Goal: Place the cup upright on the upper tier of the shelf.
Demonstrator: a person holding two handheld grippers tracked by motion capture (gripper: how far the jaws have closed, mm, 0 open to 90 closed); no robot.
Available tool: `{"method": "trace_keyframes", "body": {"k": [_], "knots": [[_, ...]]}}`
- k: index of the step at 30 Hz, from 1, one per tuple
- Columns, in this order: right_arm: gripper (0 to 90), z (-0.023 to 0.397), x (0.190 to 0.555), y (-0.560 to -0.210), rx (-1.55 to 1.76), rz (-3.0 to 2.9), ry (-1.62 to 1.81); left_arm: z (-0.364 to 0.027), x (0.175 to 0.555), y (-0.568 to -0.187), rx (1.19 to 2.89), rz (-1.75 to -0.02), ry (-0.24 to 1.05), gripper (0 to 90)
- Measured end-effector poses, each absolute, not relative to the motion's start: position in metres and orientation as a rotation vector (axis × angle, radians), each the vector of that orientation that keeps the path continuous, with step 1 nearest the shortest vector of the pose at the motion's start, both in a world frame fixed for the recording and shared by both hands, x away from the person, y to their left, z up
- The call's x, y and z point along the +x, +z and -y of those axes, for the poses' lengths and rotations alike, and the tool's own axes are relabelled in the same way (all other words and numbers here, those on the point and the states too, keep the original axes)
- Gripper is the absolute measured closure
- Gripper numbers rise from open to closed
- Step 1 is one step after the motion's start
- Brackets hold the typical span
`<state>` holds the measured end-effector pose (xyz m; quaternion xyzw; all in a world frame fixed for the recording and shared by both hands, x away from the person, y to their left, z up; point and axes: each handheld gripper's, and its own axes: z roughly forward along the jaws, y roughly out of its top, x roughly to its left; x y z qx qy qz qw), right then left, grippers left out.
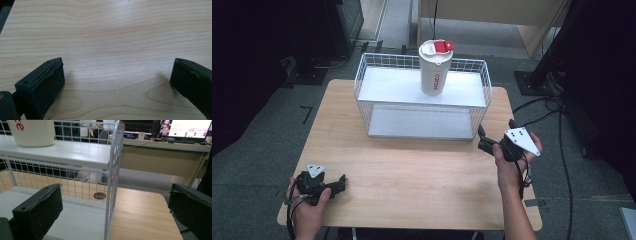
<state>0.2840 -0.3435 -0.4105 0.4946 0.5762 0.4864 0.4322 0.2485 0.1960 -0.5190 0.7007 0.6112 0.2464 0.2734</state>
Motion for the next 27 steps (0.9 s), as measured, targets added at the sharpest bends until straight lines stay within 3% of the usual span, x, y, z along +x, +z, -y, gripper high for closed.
{"method": "trace_keyframes", "body": {"k": [27], "knots": [[0.0,0.412,0.218,-0.493,1.408,-1.485,1.104,-0.196,0.249,-0.519,1.885,-1.643,0.662,0.0]]}}
